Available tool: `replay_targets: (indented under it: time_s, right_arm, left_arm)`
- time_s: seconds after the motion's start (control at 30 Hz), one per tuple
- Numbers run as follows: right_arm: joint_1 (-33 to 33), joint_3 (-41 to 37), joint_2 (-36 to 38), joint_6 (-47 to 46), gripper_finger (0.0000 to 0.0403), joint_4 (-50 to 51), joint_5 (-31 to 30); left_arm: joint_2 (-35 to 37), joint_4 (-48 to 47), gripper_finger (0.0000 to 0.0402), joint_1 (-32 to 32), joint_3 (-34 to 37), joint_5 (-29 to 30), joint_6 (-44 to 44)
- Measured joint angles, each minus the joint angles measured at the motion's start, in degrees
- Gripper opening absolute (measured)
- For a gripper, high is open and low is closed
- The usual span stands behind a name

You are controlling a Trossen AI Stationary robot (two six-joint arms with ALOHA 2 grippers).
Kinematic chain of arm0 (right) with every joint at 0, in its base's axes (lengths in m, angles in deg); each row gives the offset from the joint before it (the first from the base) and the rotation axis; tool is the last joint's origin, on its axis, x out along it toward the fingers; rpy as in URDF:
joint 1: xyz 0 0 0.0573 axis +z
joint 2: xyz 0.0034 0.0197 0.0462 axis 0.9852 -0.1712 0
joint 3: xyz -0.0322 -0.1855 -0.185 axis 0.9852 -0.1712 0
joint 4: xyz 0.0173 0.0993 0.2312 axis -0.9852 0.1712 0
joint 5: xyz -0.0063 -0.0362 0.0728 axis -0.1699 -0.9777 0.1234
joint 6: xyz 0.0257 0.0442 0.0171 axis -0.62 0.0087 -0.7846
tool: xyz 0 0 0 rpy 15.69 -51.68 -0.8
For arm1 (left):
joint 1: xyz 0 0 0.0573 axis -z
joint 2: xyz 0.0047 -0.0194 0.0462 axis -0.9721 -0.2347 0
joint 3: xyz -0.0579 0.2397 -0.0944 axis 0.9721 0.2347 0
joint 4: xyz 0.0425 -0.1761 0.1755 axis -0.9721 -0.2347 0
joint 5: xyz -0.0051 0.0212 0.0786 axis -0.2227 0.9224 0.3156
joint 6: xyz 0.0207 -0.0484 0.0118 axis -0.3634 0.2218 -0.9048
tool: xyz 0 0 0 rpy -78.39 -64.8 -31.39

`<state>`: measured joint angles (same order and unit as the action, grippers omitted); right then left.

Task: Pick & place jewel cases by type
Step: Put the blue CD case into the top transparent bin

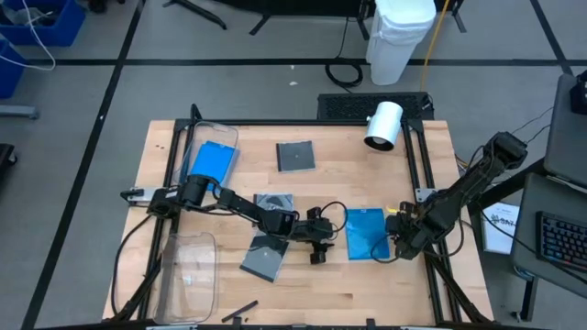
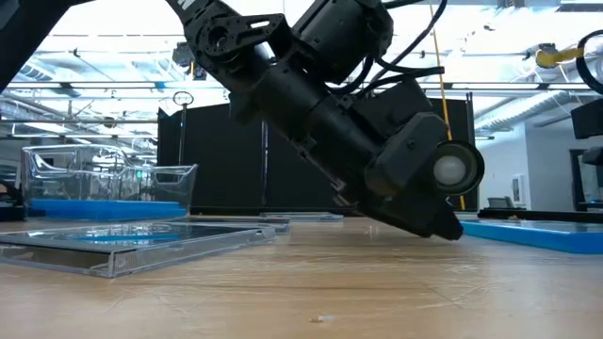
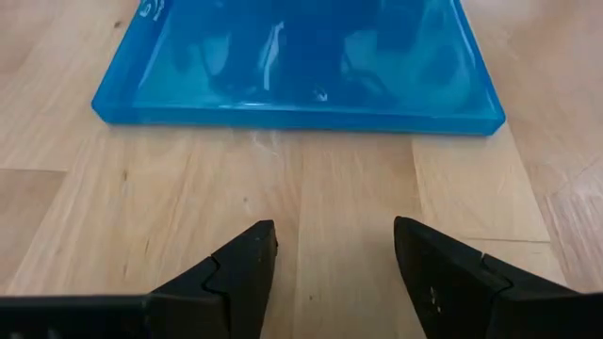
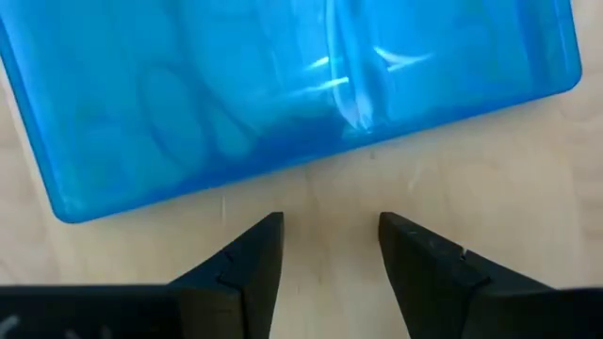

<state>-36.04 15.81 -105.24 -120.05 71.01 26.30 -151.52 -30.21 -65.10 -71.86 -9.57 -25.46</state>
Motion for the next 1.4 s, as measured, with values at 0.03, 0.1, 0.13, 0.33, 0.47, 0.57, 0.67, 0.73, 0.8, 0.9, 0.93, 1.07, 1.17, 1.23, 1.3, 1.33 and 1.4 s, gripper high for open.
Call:
replay_targets:
  time_s: [0.03, 0.1, 0.13, 0.33, 0.47, 0.57, 0.67, 0.73, 0.8, 0.9, 0.93, 1.07, 1.17, 1.23, 1.3, 1.33, 1.4]
  right_arm:
    - [-0.01, -0.71, -0.14, -0.13, 0.0169, -0.69, -0.19]
    - [-0.01, -1.32, -0.31, -0.25, 0.0169, -1.46, -0.61]
    - [-0.01, -1.24, -0.29, -0.48, 0.0169, -1.62, -0.87]
    - [-0.01, -1.13, -0.29, -0.44, 0.0169, -2.7, -1.39]
    - [-0.01, -1.19, -0.31, -0.49, 0.0169, -3.49, -2.29]
    - [0.01, -1.23, -0.32, -0.23, 0.0169, -5.03, -3.56]
    - [-0.01, -1.26, -0.33, 0.73, 0.0169, -7.01, -4.82]
    - [-0.03, -1.32, -0.36, 1.74, 0.0169, -8.34, -5.29]
    - [-0.01, -1.41, -0.42, 2.48, 0.0169, -9.64, -6.26]
    - [-0.3, -1.46, -0.46, 3.32, 0.0169, -11.34, -7.59]
    - [-0.49, -1.48, -0.5, 4.07, 0.0169, -11.94, -7.88]
    - [-1.78, -1.57, -0.56, 8.08, 0.0169, -16.02, -8.95]
    - [-3.23, -1.69, -1.06, 11.05, 0.0169, -17.89, -8.02]
    - [-3.89, -1.69, -1.5, 12.04, 0.0169, -18.26, -7.73]
    - [-4.3, -1.64, -2.36, 12.32, 0.0169, -18.33, -7.76]
    - [-4.29, -1.56, -2.64, 12.34, 0.0169, -18.36, -7.9]
    - [-4.29, -1.54, -3.41, 12.69, 0.0169, -18.63, -8.18]
  left_arm:
    - [-0.02, 0.24, 0.0223, 0.02, 0.0, 0.43, -0.29]
    - [-0.13, 1.54, 0.0223, -0.01, 0.0, 0.64, -1.01]
    - [-0.16, 2.05, 0.0223, -0.09, -0.07, 0.47, -1.47]
    - [-0.17, -0.69, 0.0223, -0.28, -3.51, 1.16, -4.08]
    - [-0.55, -4.76, 0.0223, -1.28, -6.14, 1.39, -3.52]
    - [-0.67, -6.77, 0.0223, -2.35, -6.64, 0.73, -1.61]
    - [-0.7, -7.4, 0.0223, -3.11, -6.6, -0.89, 0.47]
    - [-0.7, -8.35, 0.0223, -3.17, -6.55, -1.55, 0.94]
    - [-0.7, -8.86, 0.0223, -3.15, -6.49, -2.8, 0.98]
    - [-0.68, -10.24, 0.0223, -2.71, -6.51, -4.9, 1.45]
    - [-0.68, -10.83, 0.0223, -2.44, -6.51, -4.96, 1.42]
    - [-1.82, -10.95, 0.0223, -1.84, -6.69, -4.92, 1.37]
    - [-4.11, -9.69, 0.0223, -1.83, -6.76, -4.43, 1.93]
    - [-5.13, -8.49, 0.0223, -1.99, -6.79, -4.03, 1.95]
    - [-5.49, -7.65, 0.0223, -1.99, -6.76, -2.75, 0.96]
    - [-5.51, -7.36, 0.0223, -1.99, -6.73, -2.29, 0.16]
    - [-5.52, -6.25, 0.0223, -1.99, -6.61, -2.3, -1.53]
